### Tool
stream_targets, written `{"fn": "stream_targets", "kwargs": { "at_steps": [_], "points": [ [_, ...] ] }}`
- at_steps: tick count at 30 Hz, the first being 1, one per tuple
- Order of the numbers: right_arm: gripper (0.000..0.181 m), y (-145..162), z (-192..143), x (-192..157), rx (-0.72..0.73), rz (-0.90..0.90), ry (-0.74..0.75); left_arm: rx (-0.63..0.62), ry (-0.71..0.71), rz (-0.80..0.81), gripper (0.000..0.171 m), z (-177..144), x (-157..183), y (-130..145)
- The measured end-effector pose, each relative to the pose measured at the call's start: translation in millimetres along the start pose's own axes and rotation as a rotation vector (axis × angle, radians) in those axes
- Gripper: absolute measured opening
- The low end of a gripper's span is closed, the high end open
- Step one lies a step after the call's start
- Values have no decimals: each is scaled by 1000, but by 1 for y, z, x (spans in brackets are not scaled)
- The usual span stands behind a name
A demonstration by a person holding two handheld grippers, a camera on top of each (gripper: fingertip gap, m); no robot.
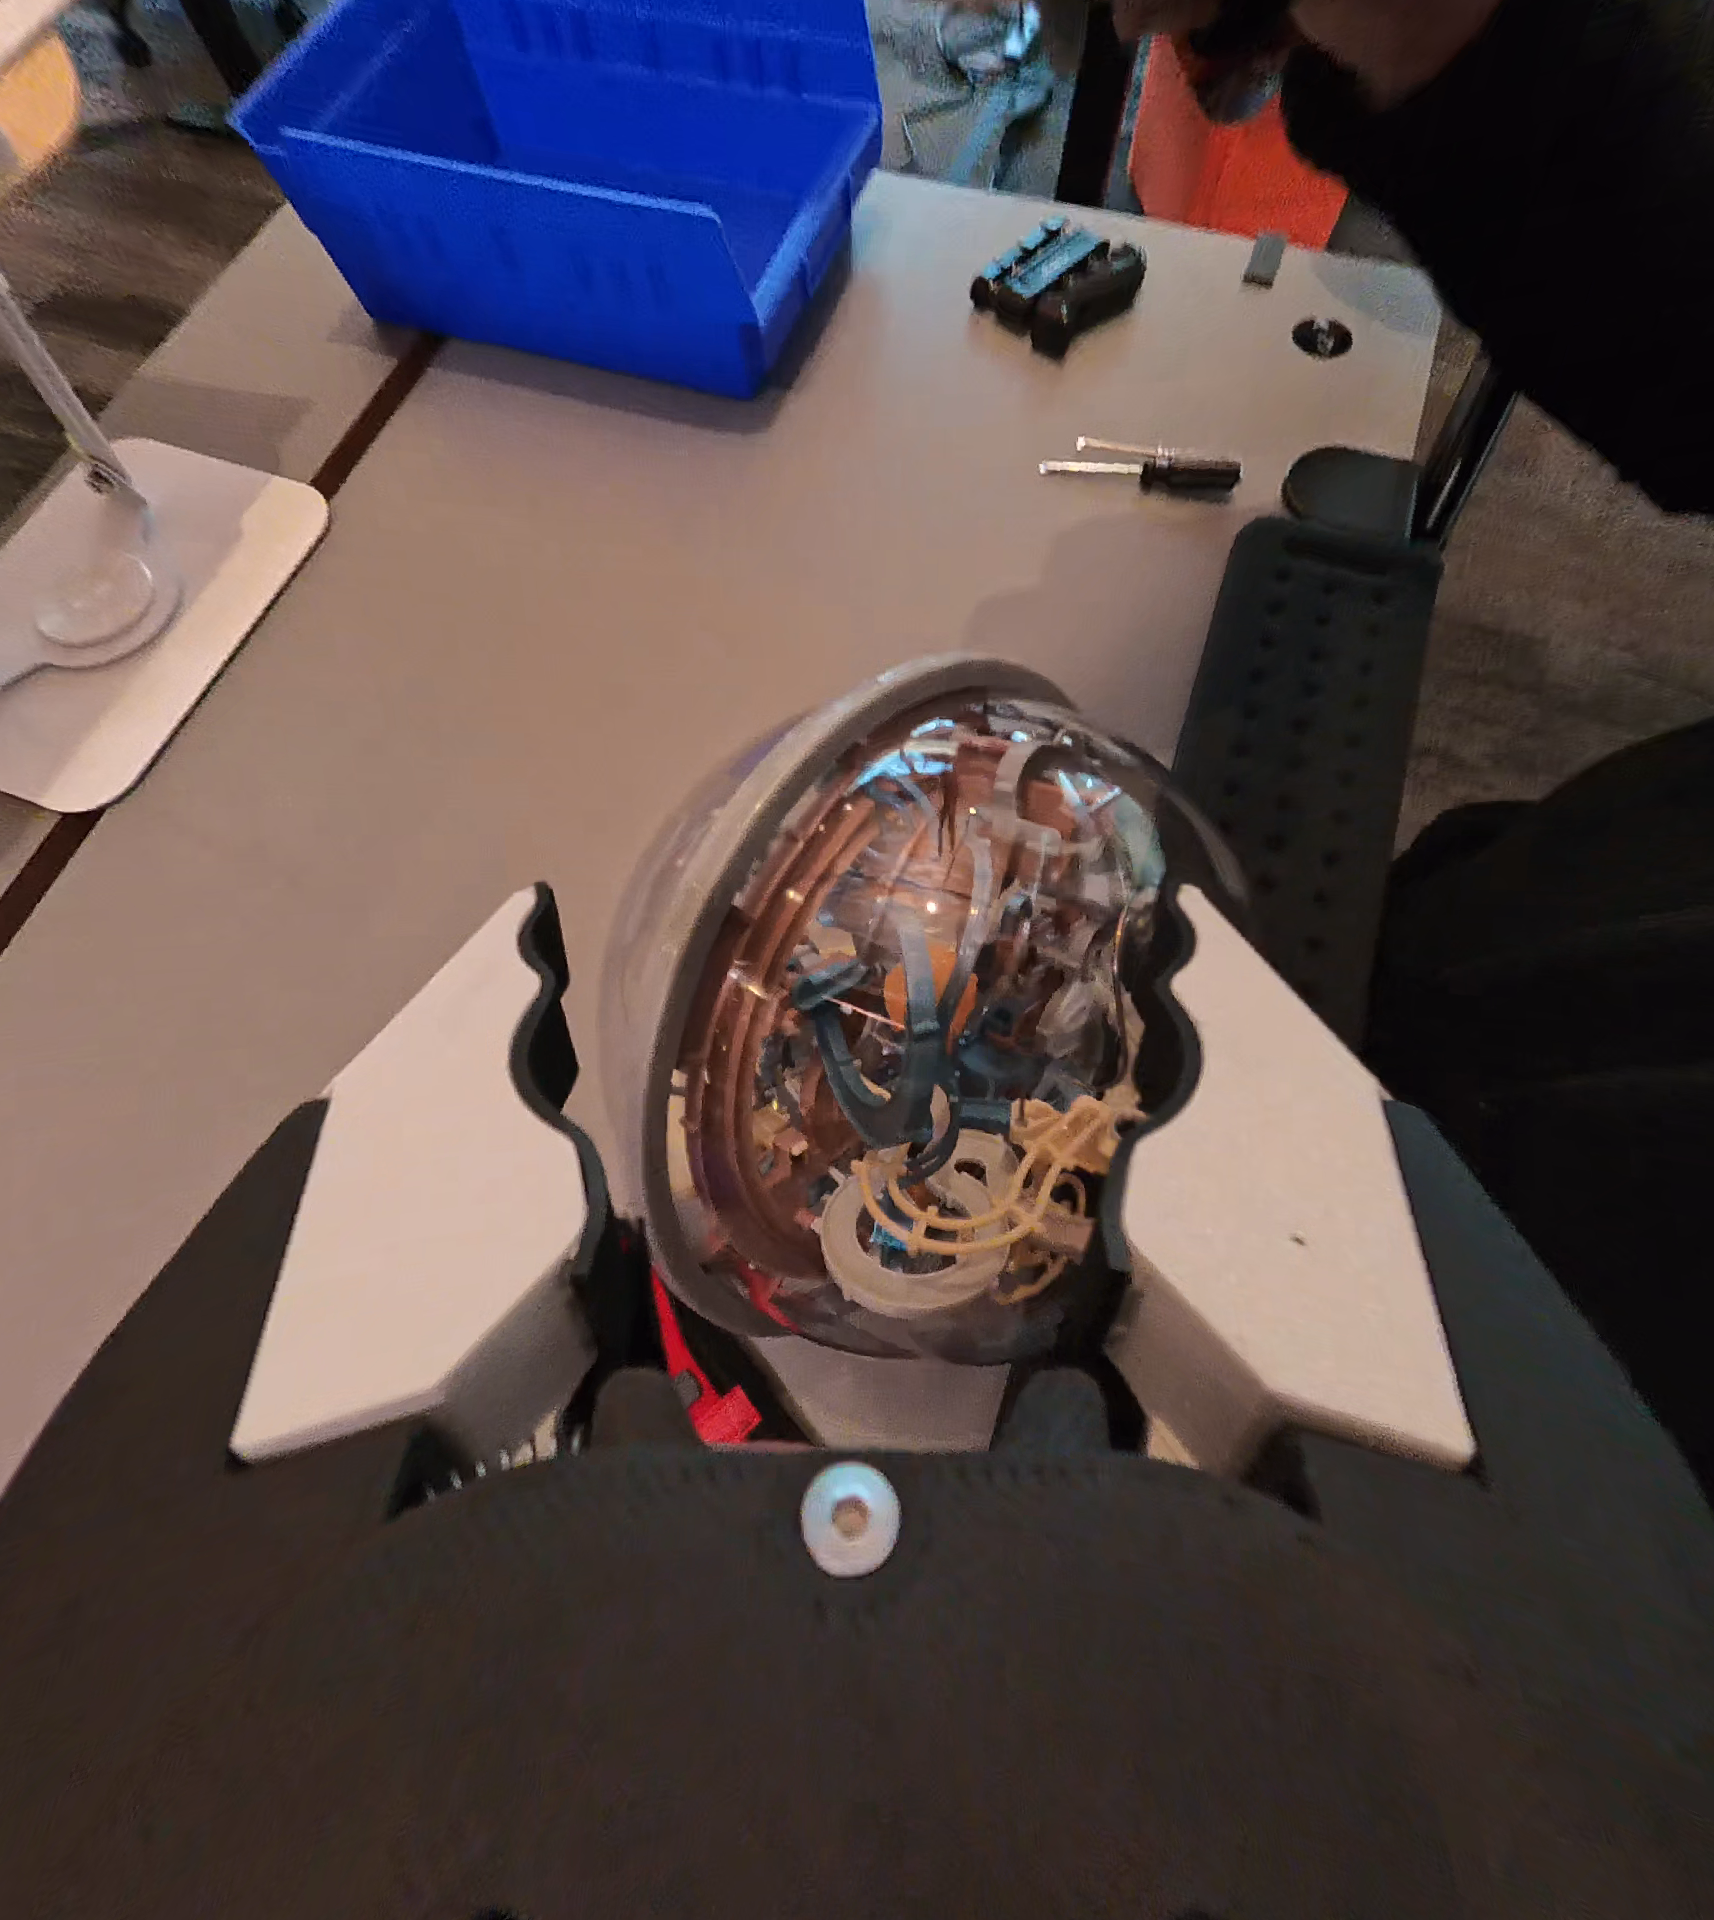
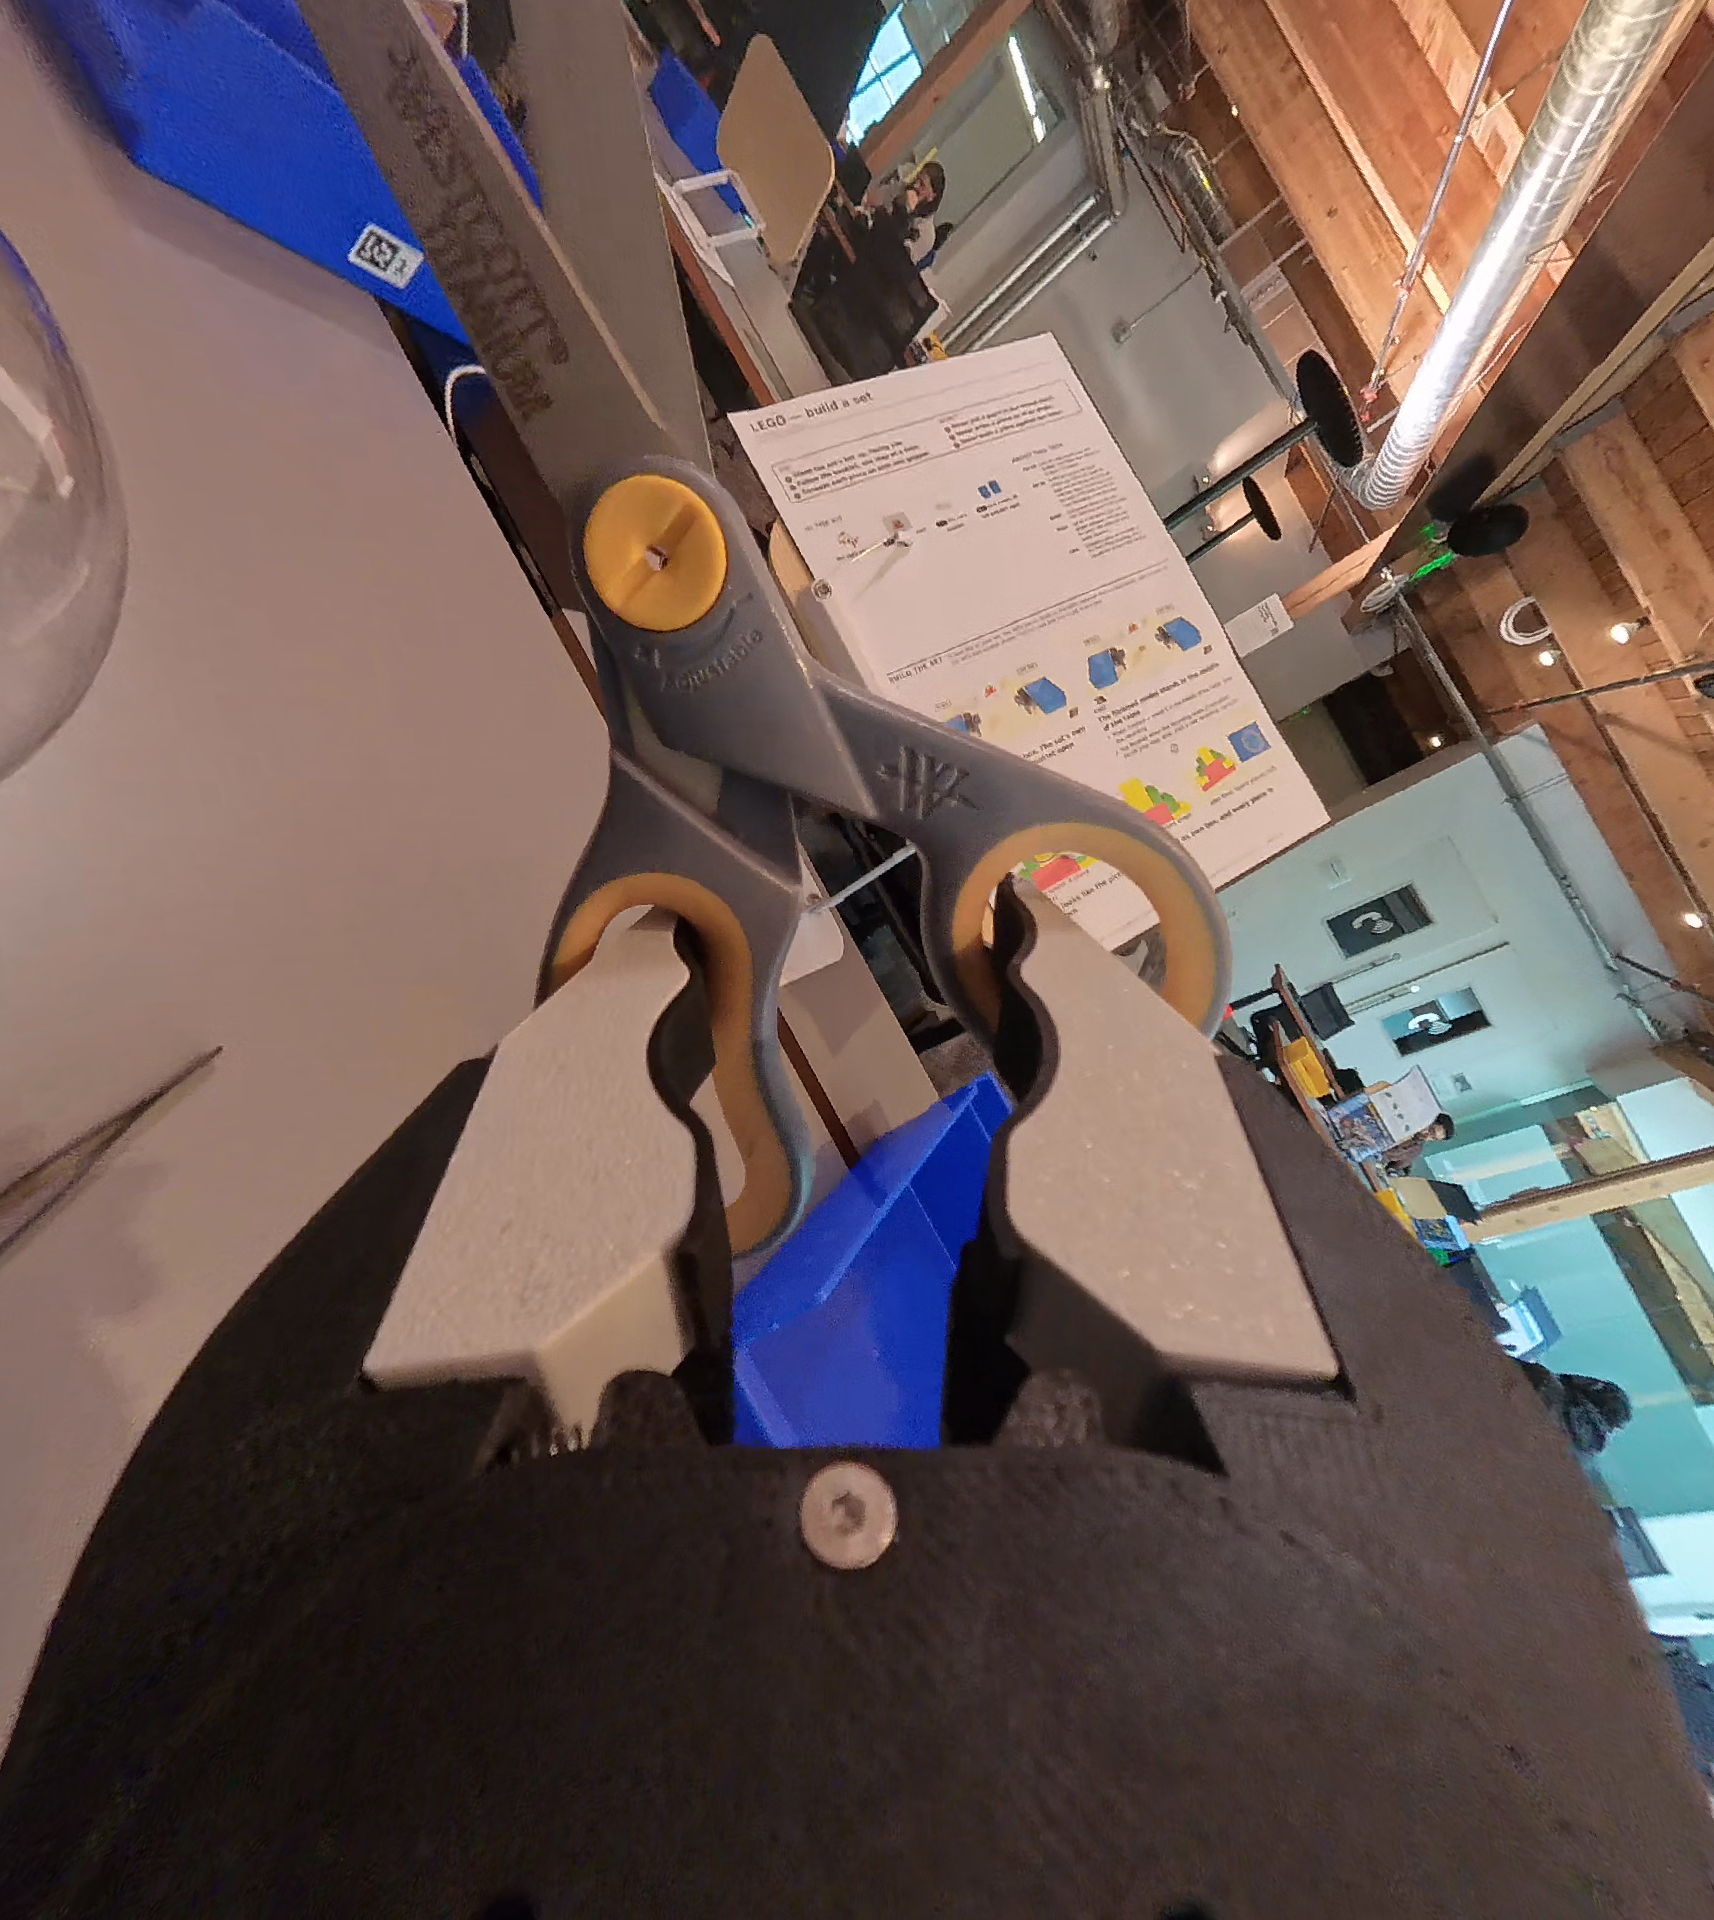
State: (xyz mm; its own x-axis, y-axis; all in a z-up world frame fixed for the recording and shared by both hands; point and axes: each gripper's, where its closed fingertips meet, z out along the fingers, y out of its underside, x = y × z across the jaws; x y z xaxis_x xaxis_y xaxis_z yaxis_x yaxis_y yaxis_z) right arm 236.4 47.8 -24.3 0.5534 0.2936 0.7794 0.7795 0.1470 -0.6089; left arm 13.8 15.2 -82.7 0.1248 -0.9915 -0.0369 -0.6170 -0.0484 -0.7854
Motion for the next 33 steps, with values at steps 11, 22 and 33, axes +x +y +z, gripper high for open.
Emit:
{"fn": "stream_targets", "kwargs": {
  "at_steps": [11, 22, 33],
  "points": [
    [56, 11, -22, -22, -40, -172, -57, -85, 153, 9, 115, 26, 18, 17],
    [55, 45, -29, -40, -149, -287, -98, -22, 174, 30, 116, 39, 29, 9],
    [57, 67, -25, -50, -198, -371, -146, 82, 218, 105, 115, 33, 41, 9]
  ]
}}
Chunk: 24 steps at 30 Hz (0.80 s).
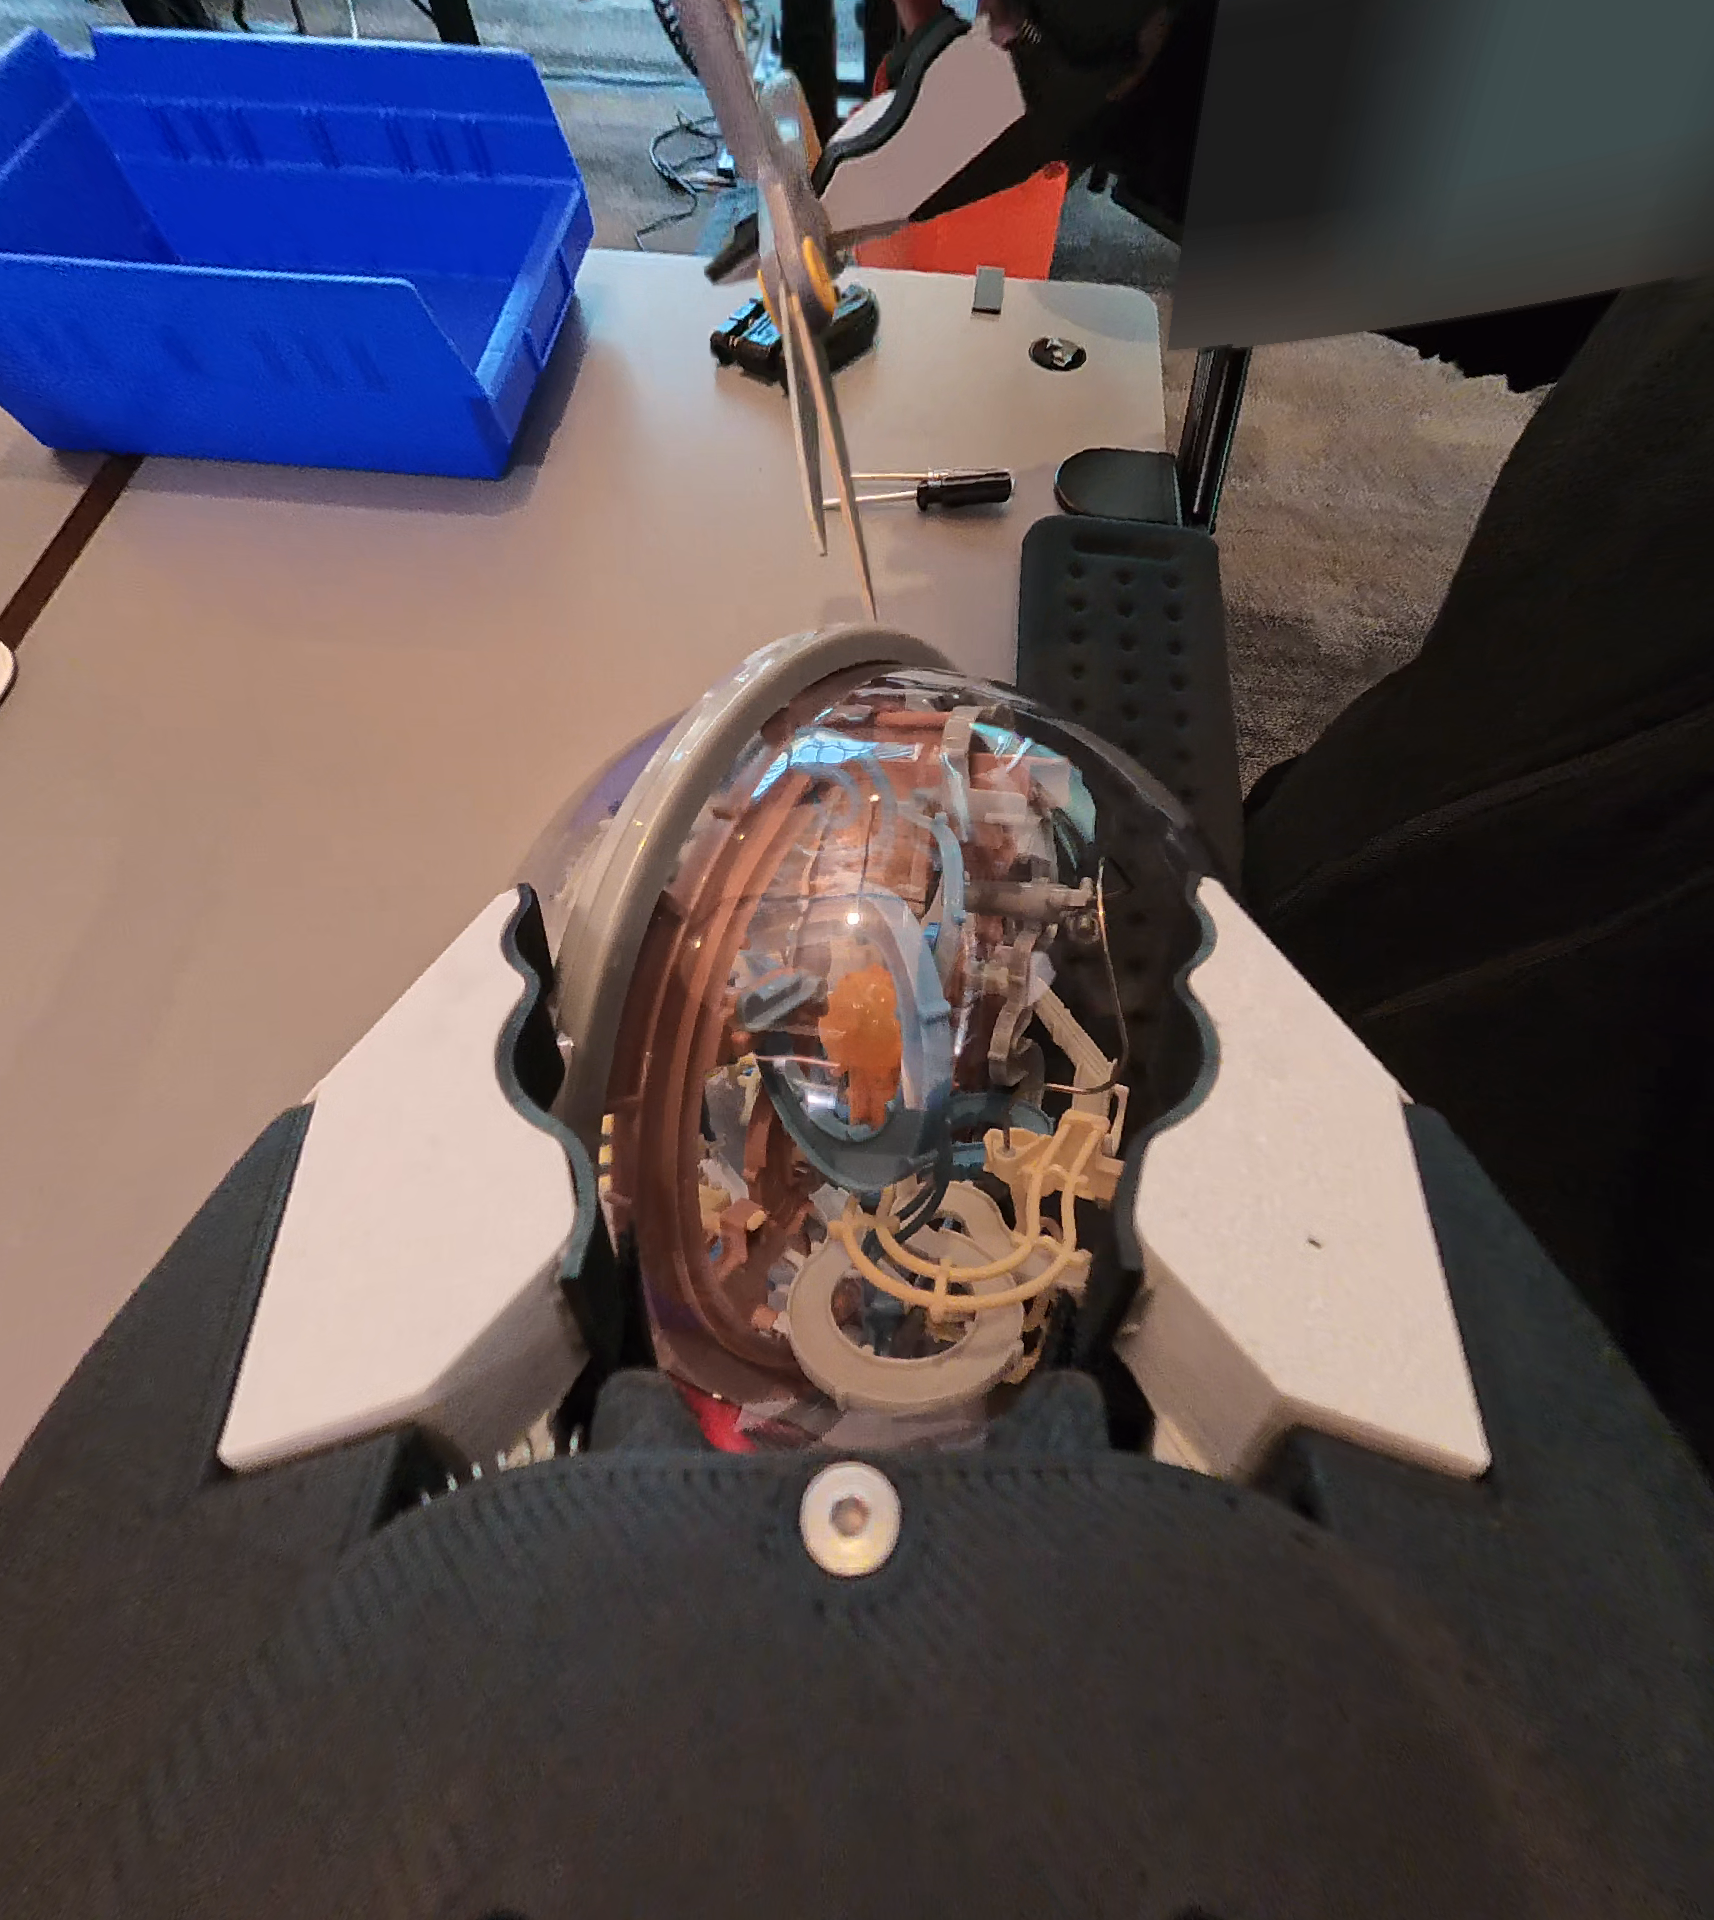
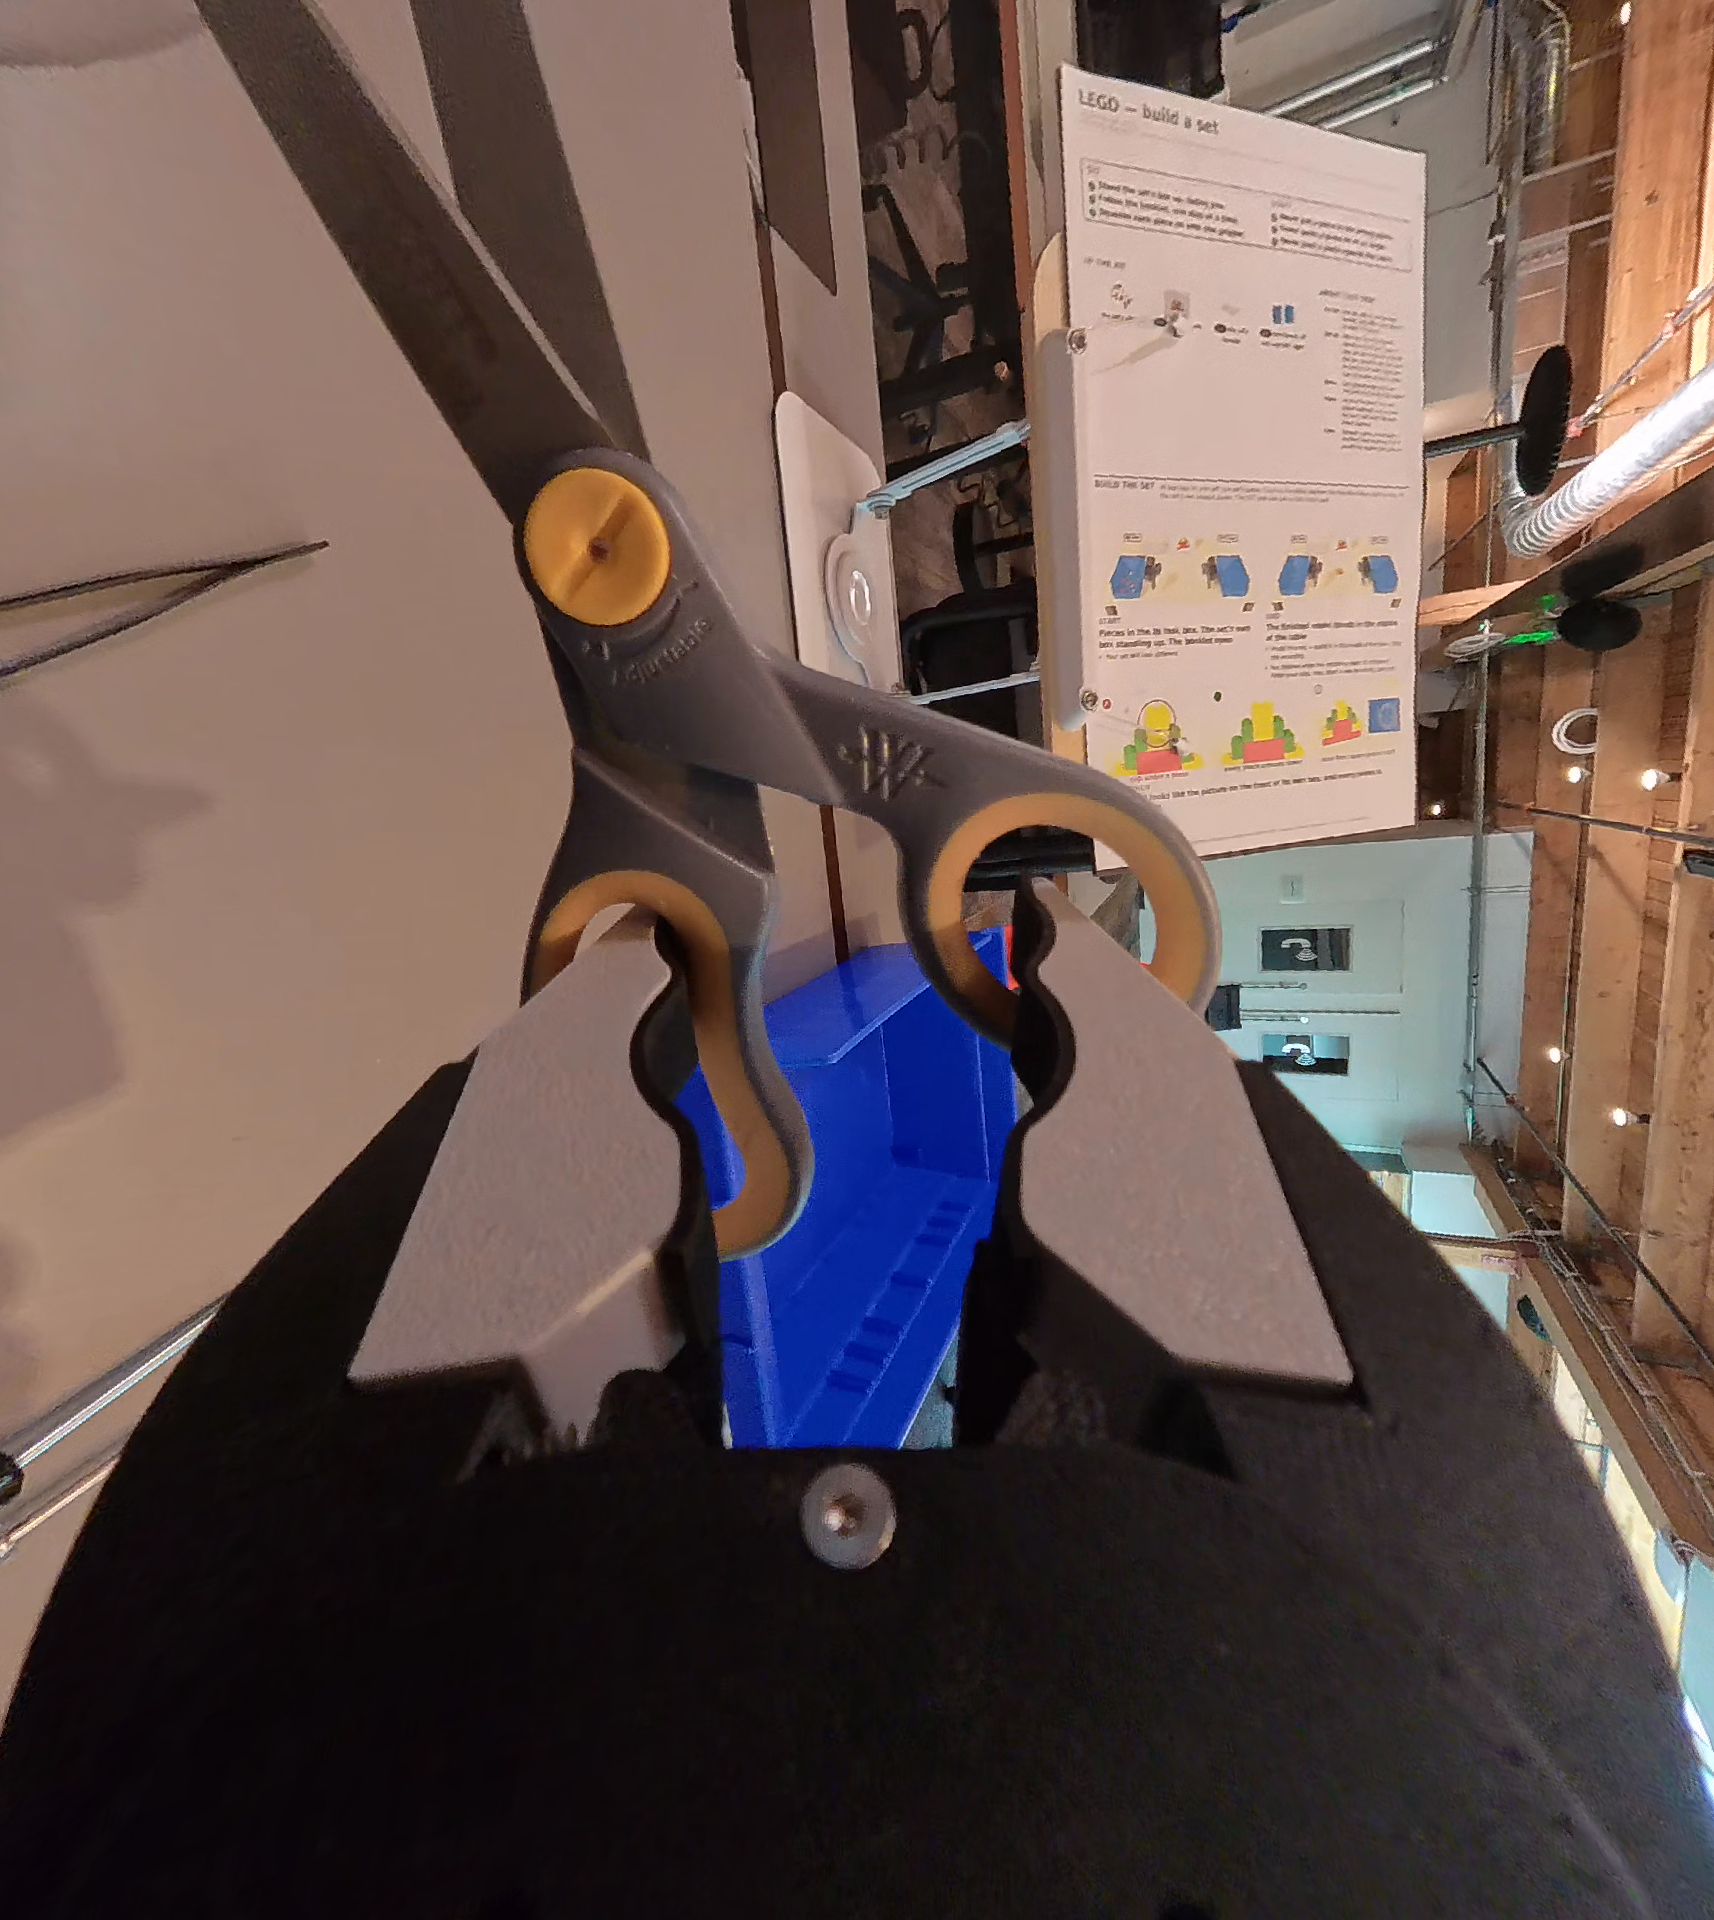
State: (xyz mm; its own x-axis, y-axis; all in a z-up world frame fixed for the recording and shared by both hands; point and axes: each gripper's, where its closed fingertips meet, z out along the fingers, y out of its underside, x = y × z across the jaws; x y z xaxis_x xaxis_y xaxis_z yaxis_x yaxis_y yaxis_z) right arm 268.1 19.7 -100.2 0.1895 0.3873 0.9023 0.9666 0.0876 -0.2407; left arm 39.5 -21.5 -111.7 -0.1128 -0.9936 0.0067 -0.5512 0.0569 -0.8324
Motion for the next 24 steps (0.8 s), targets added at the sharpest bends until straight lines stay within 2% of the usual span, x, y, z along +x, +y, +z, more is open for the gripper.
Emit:
{"fn": "stream_targets", "kwargs": {
  "at_steps": [5, 14, 24],
  "points": [
    [57, 5, 9, -10, -14, -30, -43, 44, 7, 29, 115, -5, 3, 1],
    [58, -9, 4, -19, 51, -16, -118, 69, 6, 23, 114, -7, 2, 2],
    [56, -5, -8, -20, -26, -35, -138, 45, -21, 7, 114, -3, 0, 0]
  ]
}}
